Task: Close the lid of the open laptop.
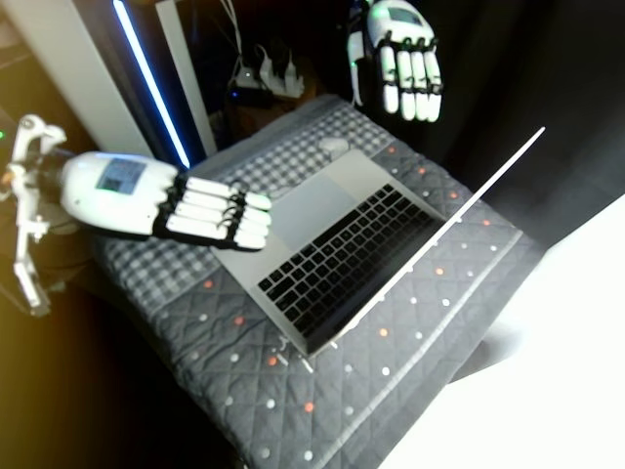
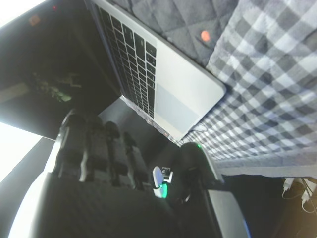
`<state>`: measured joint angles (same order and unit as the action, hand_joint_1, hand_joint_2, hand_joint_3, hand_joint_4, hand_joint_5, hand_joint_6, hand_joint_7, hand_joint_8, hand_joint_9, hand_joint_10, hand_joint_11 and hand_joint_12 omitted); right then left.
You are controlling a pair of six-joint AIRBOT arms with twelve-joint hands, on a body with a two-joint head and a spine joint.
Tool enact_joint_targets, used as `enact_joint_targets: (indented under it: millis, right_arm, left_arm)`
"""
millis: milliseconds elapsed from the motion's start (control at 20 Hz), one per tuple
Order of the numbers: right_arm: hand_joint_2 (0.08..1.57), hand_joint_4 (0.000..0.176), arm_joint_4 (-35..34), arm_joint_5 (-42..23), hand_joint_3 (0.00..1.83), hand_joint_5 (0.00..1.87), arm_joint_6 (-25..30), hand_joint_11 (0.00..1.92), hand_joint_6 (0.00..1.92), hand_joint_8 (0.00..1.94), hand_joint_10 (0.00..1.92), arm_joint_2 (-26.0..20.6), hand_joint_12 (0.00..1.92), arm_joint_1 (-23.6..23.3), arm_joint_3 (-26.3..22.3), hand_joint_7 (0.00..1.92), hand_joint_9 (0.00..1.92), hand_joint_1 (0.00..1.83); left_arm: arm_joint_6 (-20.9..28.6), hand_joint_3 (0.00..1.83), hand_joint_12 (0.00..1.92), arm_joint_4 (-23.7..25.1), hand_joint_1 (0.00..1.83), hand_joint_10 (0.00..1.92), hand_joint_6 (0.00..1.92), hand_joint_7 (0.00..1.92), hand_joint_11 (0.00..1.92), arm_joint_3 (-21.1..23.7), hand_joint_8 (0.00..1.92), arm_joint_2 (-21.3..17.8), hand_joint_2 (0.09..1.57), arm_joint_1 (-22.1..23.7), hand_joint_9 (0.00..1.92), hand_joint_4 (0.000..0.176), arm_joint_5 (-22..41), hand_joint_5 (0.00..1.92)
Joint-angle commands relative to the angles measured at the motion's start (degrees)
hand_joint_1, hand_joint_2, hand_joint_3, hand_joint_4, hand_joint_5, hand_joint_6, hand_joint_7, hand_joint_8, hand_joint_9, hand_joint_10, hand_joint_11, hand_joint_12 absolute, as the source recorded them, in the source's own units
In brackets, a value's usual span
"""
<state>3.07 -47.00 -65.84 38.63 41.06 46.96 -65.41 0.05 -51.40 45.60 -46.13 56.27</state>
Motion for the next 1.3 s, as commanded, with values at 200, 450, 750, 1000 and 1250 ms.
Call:
enact_joint_targets:
  millis: [200, 450, 750, 1000, 1250]
  right_arm:
    - [1.33, 0.152, -0.9, -6.7, 0.01, 0.00, -0.1, 0.00, 0.00, 0.00, 0.00, -1.5, 0.00, -0.3, -0.1, 0.00, 0.00, 0.17]
    - [1.38, 0.106, -1.3, -8.5, 0.02, 0.00, -0.1, 0.00, 0.00, 0.00, 0.00, -1.8, 0.00, -0.3, -0.1, 0.00, 0.00, 0.34]
    - [1.38, 0.138, -1.6, -9.5, 0.00, 0.00, -0.1, 0.00, 0.00, 0.00, 0.00, -1.7, 0.00, -0.3, 0.0, 0.00, 0.00, 0.32]
    - [1.33, 0.070, -2.0, -11.6, 0.00, 0.00, 0.0, 0.00, 0.00, 0.00, 0.00, -1.6, 0.00, -0.4, 0.1, 0.00, 0.00, 0.23]
    - [1.34, 0.125, -2.2, -14.3, 0.00, 0.00, 0.2, 0.00, 0.00, 0.00, 0.00, -0.8, 0.00, -2.3, 0.9, 0.00, 0.00, 0.43]
  left_arm:
    - [0.3, 0.00, 0.76, 1.3, 0.35, 0.04, 0.01, 0.06, 0.00, 0.7, 0.01, -0.1, 1.44, 0.4, 0.05, 0.072, 4.7, 0.09]
    - [4.5, 0.00, 0.92, 6.3, 0.47, 0.08, 0.04, 0.24, 0.00, -0.3, 0.03, 3.6, 1.41, 0.4, 0.16, 0.000, -2.6, 0.23]
    - [8.3, 0.00, 0.79, 8.2, 0.60, 0.10, 0.05, 0.35, 0.00, -2.0, 0.02, 7.5, 1.37, -0.5, 0.26, 0.000, -7.1, 0.36]
    - [10.2, 0.00, 0.94, 8.2, 0.54, 0.07, 0.01, 0.27, 0.00, -3.1, 0.00, 9.6, 1.39, -1.2, 0.21, 0.010, -9.0, 0.29]
    - [11.6, 0.00, 0.80, 8.1, 0.49, 0.05, 0.00, 0.24, 0.00, -3.5, 0.00, 10.2, 1.41, -2.0, 0.18, 0.025, -8.2, 0.27]
